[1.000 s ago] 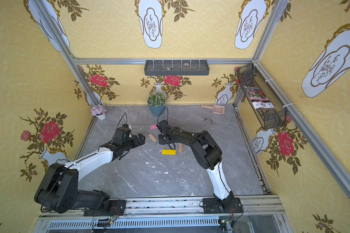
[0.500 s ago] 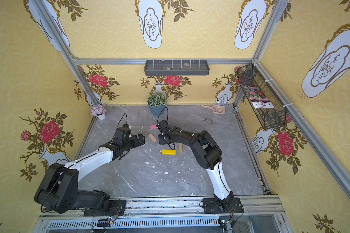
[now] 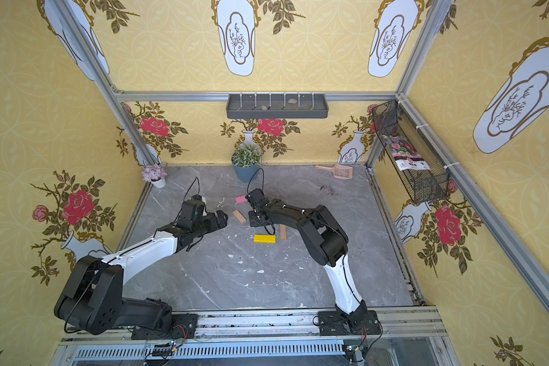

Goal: Assemble a giraffe with building blocks
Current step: Assemble the building block at the center of the board.

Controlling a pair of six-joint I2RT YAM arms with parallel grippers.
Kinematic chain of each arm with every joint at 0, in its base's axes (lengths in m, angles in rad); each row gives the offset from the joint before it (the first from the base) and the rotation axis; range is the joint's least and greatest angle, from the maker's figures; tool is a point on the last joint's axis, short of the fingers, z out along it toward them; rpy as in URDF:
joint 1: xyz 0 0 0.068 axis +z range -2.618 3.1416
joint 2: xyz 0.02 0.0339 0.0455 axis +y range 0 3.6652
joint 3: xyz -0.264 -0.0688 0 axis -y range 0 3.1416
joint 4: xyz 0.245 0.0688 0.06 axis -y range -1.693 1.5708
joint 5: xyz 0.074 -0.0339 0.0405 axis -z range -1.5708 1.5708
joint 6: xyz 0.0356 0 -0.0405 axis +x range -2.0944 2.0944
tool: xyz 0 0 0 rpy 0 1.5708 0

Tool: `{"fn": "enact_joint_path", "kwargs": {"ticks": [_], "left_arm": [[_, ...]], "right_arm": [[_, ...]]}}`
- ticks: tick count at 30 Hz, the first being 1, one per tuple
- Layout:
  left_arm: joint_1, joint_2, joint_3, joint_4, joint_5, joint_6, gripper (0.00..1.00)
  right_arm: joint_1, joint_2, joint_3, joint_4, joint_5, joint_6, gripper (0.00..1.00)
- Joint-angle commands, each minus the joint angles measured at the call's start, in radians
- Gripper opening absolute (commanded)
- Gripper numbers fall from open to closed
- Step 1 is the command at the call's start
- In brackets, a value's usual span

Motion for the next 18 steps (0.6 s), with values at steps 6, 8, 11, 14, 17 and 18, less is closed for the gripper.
{"fn": "enact_joint_path", "kwargs": {"ticks": [6,8,11,14,17,18], "left_arm": [[0.001,0.007,-0.002,0.004,-0.010,0.011,0.99],[0.001,0.004,-0.003,0.004,-0.020,0.011,0.99],[-0.004,-0.023,-0.017,0.003,-0.063,0.004,0.99],[-0.057,-0.086,-0.069,0.052,-0.179,0.017,0.99],[-0.133,-0.131,-0.128,0.159,-0.301,0.107,0.99],[-0.157,-0.134,-0.138,0.181,-0.330,0.142,0.99]], "right_arm": [[0.001,-0.008,-0.005,-0.060,0.033,-0.009,0.54],[0.002,-0.031,-0.013,-0.057,0.043,-0.010,0.63],[0.008,-0.093,-0.007,-0.089,0.075,-0.012,0.70],[0.015,-0.223,-0.045,-0.092,0.124,-0.017,0.78],[-0.028,-0.372,-0.149,-0.063,0.156,-0.026,0.90],[-0.055,-0.414,-0.194,-0.042,0.156,-0.033,0.91]]}}
